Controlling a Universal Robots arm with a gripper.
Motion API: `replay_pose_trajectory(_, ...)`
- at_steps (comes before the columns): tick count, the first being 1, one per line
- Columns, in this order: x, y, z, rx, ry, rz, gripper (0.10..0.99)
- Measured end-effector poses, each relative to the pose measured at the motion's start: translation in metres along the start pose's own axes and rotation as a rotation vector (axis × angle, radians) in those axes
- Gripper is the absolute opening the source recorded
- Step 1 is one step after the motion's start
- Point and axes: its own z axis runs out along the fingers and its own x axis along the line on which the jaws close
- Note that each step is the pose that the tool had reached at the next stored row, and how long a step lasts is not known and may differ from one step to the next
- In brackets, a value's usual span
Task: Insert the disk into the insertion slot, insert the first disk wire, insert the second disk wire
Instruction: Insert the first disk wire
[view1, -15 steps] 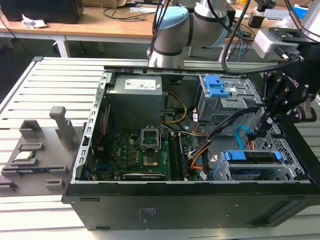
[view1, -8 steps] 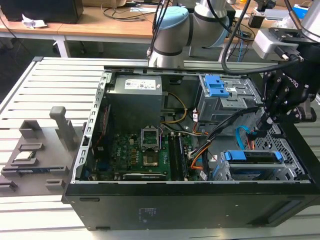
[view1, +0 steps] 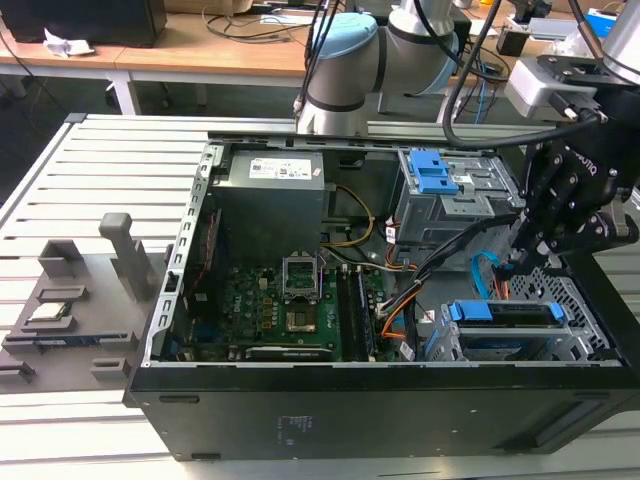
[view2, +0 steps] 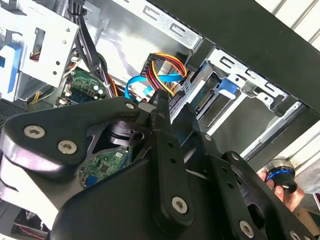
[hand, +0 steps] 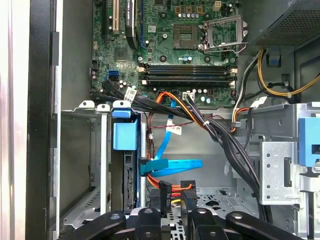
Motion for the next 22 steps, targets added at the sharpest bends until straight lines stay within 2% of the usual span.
replay_pose_trajectory(3, 0.0000, -0.0001, 0.0035, 0.000, 0.0005, 0.000, 0.302)
replay_pose_trajectory(8, 0.0005, -0.0007, 0.0145, 0.000, 0.0042, 0.000, 0.302)
replay_pose_trajectory(10, 0.0008, -0.0007, 0.0147, 0.000, 0.0076, 0.000, 0.302)
replay_pose_trajectory(15, 0.0010, -0.0007, 0.0148, 0.000, 0.0075, 0.000, 0.302)
replay_pose_trajectory(16, 0.0011, -0.0007, 0.0148, 0.000, 0.0075, 0.000, 0.286)
replay_pose_trajectory(17, 0.0011, -0.0007, 0.0148, 0.000, 0.0074, 0.000, 0.176)
replay_pose_trajectory(22, 0.0013, -0.0007, 0.0148, 0.000, 0.0075, 0.000, 0.176)
